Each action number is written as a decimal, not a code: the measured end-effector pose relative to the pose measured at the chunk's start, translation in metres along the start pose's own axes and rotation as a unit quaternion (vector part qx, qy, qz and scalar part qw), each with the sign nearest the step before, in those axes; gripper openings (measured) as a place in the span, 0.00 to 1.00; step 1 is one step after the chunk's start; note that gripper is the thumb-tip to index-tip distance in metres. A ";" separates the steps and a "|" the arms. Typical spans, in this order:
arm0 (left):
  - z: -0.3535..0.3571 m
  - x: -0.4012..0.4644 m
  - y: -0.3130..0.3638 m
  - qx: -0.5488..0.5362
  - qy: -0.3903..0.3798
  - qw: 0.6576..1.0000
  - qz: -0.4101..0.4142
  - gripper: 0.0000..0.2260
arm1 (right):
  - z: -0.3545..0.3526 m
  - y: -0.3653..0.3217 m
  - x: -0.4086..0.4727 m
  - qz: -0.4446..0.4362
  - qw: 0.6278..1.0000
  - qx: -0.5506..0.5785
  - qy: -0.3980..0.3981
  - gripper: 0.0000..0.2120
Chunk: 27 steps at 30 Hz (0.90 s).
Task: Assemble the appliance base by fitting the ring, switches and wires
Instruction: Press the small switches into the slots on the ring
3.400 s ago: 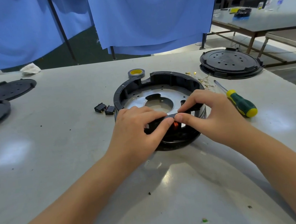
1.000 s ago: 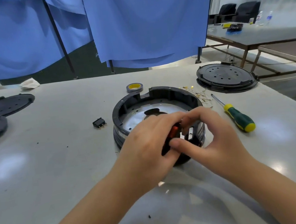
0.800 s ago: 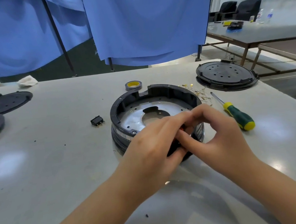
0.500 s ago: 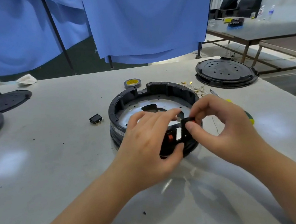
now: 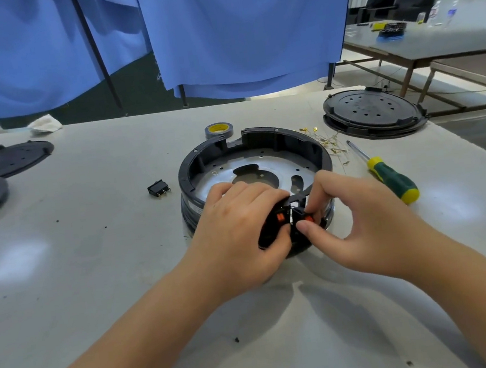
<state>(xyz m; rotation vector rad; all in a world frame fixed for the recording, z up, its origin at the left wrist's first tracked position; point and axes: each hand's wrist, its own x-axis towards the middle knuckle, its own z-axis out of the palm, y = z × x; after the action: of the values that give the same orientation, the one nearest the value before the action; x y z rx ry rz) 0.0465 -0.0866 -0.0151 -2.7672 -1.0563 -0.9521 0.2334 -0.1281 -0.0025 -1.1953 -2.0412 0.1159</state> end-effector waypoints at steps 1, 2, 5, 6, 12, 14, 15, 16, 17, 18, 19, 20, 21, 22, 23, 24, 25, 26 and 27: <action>0.000 0.000 0.000 -0.001 -0.001 1.000 0.000 0.16 | 0.000 0.000 0.000 -0.005 1.000 -0.009 0.002 0.08; 0.000 0.000 0.000 -0.002 -0.002 1.000 -0.001 0.16 | 0.001 0.000 0.000 -0.011 1.000 -0.017 0.005 0.08; 0.001 0.000 0.000 -0.001 -0.002 1.000 -0.002 0.16 | 0.003 0.001 0.001 -0.023 0.999 -0.042 0.011 0.08; 0.001 0.001 0.000 -0.001 -0.003 1.000 -0.002 0.16 | 0.003 0.001 0.001 -0.027 0.998 -0.053 0.012 0.08; 0.001 0.000 -0.001 -0.011 0.005 1.000 -0.008 0.16 | 0.004 0.003 0.003 -0.053 0.993 -0.109 0.013 0.09; 0.002 0.001 -0.001 -0.012 0.007 1.000 -0.012 0.15 | 0.003 0.005 0.005 -0.056 0.990 -0.125 0.024 0.10; 0.002 0.001 0.000 -0.013 0.009 1.000 -0.015 0.15 | 0.003 0.005 0.005 -0.051 0.990 -0.125 0.030 0.10; 0.002 0.001 0.000 -0.016 0.012 1.000 -0.019 0.15 | 0.003 0.006 0.005 -0.043 0.992 -0.118 0.034 0.10; 0.002 0.001 0.001 -0.018 0.013 1.000 -0.022 0.15 | 0.003 0.006 0.005 -0.033 0.993 -0.107 0.035 0.10; 0.002 0.001 0.001 -0.019 0.015 0.999 -0.023 0.15 | 0.003 0.007 0.005 -0.022 0.995 -0.095 0.035 0.10; 0.002 0.001 0.002 -0.021 0.016 0.999 -0.025 0.15 | 0.004 0.007 0.005 -0.012 0.996 -0.082 0.032 0.10; 0.002 0.001 0.002 -0.025 0.018 0.999 -0.028 0.15 | 0.004 0.007 0.006 -0.001 0.997 -0.066 0.027 0.11; 0.002 0.001 0.002 -0.030 0.020 0.999 -0.031 0.15 | 0.004 0.007 0.006 0.010 0.999 -0.046 0.020 0.11; 0.001 0.001 0.003 -0.034 0.023 0.999 -0.035 0.15 | 0.004 0.008 0.007 0.021 1.000 -0.020 0.012 0.11; 0.001 0.002 0.003 -0.037 0.025 0.998 -0.038 0.15 | 0.004 0.008 0.007 0.033 0.999 0.007 0.003 0.11; 0.001 0.002 0.004 -0.040 0.027 0.998 -0.041 0.15 | 0.003 0.009 0.007 0.048 0.998 0.034 -0.005 0.12; 0.001 0.002 0.005 -0.043 0.029 0.998 -0.045 0.16 | 0.002 0.009 0.007 0.067 0.996 0.059 -0.012 0.12; 0.001 0.002 0.005 -0.046 0.030 0.997 -0.048 0.16 | 0.001 0.010 0.007 0.088 0.993 0.082 -0.017 0.13; 0.001 0.002 0.006 -0.050 0.031 0.997 -0.051 0.16 | 0.000 0.011 0.008 0.107 0.989 0.103 -0.017 0.14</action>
<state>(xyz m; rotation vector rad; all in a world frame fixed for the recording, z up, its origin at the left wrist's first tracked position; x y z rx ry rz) 0.0516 -0.0899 -0.0141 -2.7634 -1.1825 -1.1266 0.2389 -0.1160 -0.0031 -1.2832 -1.8721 0.4438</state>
